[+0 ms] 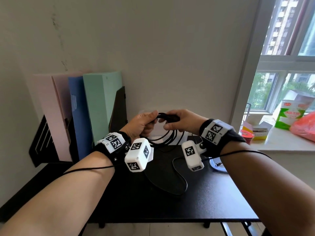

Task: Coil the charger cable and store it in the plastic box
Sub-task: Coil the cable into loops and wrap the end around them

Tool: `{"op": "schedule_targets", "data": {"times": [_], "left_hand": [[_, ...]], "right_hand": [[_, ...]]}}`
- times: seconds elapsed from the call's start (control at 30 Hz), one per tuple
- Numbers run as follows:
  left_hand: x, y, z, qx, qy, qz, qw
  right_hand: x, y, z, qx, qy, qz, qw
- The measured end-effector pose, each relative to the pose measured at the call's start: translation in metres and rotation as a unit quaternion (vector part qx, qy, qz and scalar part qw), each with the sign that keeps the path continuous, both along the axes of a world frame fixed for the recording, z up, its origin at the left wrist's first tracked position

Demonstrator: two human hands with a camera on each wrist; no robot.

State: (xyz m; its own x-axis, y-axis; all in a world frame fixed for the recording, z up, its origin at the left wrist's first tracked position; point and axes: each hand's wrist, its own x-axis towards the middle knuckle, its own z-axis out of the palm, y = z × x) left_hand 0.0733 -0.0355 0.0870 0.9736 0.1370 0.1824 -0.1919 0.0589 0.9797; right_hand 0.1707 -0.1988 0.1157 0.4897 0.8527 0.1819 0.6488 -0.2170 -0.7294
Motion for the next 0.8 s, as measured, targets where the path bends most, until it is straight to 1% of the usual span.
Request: {"op": "schedule_targets", "data": {"times": [0.13, 0.27, 0.4, 0.53, 0.6, 0.67, 0.8], "left_hand": [[0.004, 0.001, 0.001, -0.042, -0.010, 0.020, 0.999], [0.006, -0.001, 0.002, -0.053, -0.008, 0.033, 0.998], [0.005, 0.003, 0.007, -0.088, -0.008, 0.041, 0.995], [0.005, 0.009, 0.014, -0.166, -0.027, 0.061, 0.984], [0.005, 0.014, 0.019, -0.212, -0.047, 0.079, 0.973], [0.004, 0.022, 0.024, -0.249, -0.064, 0.106, 0.960], [0.000, 0.045, 0.031, -0.311, -0.101, 0.175, 0.929]], "right_hand": [[-0.002, 0.006, -0.004, 0.015, 0.008, -0.035, 0.999], [-0.003, 0.008, -0.010, 0.046, 0.032, -0.053, 0.997], [-0.001, 0.007, -0.021, 0.109, 0.116, -0.052, 0.986], [0.008, 0.002, -0.038, 0.097, 0.217, 0.002, 0.971], [0.012, -0.001, -0.046, 0.069, 0.213, 0.006, 0.975], [0.018, -0.005, -0.054, 0.047, 0.172, -0.009, 0.984], [0.029, -0.018, -0.069, 0.050, 0.135, -0.059, 0.988]]}}
